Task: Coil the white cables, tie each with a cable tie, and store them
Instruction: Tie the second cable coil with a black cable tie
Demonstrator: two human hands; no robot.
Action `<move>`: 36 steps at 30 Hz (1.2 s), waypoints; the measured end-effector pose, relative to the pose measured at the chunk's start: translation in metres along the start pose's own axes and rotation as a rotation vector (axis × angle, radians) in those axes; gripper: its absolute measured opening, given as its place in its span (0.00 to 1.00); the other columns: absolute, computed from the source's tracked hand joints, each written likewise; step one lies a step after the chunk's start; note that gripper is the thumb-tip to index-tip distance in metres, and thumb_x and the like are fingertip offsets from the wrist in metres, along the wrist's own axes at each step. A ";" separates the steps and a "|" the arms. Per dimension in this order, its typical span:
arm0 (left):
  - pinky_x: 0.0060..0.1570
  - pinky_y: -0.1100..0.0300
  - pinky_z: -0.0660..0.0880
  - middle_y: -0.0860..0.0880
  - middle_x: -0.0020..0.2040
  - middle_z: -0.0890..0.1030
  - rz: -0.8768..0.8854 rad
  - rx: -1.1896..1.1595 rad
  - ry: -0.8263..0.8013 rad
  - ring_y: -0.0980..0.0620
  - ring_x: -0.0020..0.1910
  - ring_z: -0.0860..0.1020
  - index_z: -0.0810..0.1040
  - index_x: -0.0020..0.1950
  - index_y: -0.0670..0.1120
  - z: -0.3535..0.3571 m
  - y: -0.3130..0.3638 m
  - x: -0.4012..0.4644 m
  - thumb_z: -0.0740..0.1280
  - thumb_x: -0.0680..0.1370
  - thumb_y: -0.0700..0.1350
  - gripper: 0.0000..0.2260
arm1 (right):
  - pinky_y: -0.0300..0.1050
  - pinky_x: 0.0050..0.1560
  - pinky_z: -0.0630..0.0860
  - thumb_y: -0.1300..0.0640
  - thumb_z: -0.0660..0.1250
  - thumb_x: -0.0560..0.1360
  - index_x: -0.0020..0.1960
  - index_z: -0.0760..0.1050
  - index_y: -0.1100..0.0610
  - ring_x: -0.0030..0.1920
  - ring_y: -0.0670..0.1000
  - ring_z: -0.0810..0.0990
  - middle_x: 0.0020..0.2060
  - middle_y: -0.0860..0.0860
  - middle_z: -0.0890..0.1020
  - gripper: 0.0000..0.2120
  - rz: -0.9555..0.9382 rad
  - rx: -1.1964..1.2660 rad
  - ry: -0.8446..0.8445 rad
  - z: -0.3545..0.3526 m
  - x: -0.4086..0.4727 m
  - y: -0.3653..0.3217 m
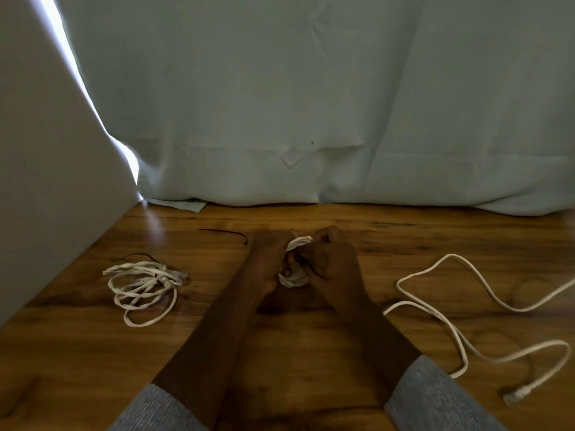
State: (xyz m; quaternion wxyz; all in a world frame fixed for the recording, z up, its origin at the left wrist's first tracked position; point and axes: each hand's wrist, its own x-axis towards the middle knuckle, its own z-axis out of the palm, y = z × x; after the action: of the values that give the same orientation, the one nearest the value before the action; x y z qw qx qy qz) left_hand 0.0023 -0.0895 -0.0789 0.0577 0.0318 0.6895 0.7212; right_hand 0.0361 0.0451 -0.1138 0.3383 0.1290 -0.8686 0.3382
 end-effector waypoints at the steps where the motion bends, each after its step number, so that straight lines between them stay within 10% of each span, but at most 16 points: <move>1: 0.22 0.64 0.63 0.47 0.22 0.71 0.049 0.025 0.005 0.51 0.21 0.67 0.78 0.29 0.45 -0.002 0.000 0.001 0.67 0.79 0.41 0.18 | 0.37 0.44 0.74 0.51 0.66 0.70 0.45 0.83 0.52 0.45 0.41 0.77 0.44 0.48 0.78 0.09 0.064 0.181 0.066 -0.006 0.003 -0.001; 4: 0.23 0.62 0.66 0.47 0.23 0.74 0.213 0.200 -0.053 0.52 0.21 0.70 0.81 0.36 0.37 -0.003 -0.001 0.001 0.65 0.81 0.42 0.16 | 0.35 0.47 0.76 0.61 0.66 0.73 0.48 0.82 0.56 0.47 0.41 0.81 0.45 0.50 0.84 0.07 0.220 0.534 0.197 -0.025 0.013 0.002; 12: 0.26 0.67 0.67 0.55 0.26 0.77 0.365 0.351 -0.247 0.63 0.23 0.72 0.83 0.38 0.42 0.008 0.005 -0.011 0.64 0.82 0.45 0.16 | 0.34 0.36 0.76 0.61 0.72 0.76 0.48 0.85 0.61 0.37 0.40 0.84 0.35 0.47 0.86 0.05 0.543 0.656 -0.091 -0.035 0.019 -0.002; 18: 0.25 0.67 0.68 0.58 0.24 0.75 0.394 0.460 -0.270 0.63 0.23 0.72 0.82 0.36 0.45 0.008 0.005 -0.008 0.65 0.82 0.41 0.15 | 0.35 0.37 0.77 0.63 0.72 0.76 0.43 0.84 0.58 0.37 0.43 0.83 0.37 0.50 0.86 0.04 0.581 0.671 0.121 -0.037 0.023 0.000; 25: 0.25 0.62 0.68 0.49 0.23 0.74 0.251 0.316 -0.292 0.54 0.21 0.71 0.83 0.33 0.50 -0.005 0.002 -0.001 0.64 0.82 0.43 0.19 | 0.42 0.39 0.77 0.60 0.70 0.78 0.46 0.82 0.55 0.37 0.48 0.80 0.39 0.54 0.84 0.03 0.285 0.567 0.366 -0.036 0.023 0.002; 36: 0.21 0.68 0.59 0.50 0.22 0.67 -0.400 -0.221 -0.454 0.59 0.15 0.59 0.72 0.27 0.44 -0.022 0.002 0.007 0.55 0.82 0.40 0.23 | 0.27 0.55 0.65 0.58 0.71 0.78 0.52 0.85 0.55 0.50 0.45 0.80 0.51 0.48 0.86 0.05 -0.544 -0.088 -0.230 -0.034 0.018 -0.006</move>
State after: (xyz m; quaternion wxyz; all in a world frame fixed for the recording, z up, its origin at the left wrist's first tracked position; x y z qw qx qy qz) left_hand -0.0077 -0.1108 -0.0780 0.3537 0.0495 0.5691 0.7406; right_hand 0.0427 0.0634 -0.0804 0.3209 0.3798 -0.8487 0.1804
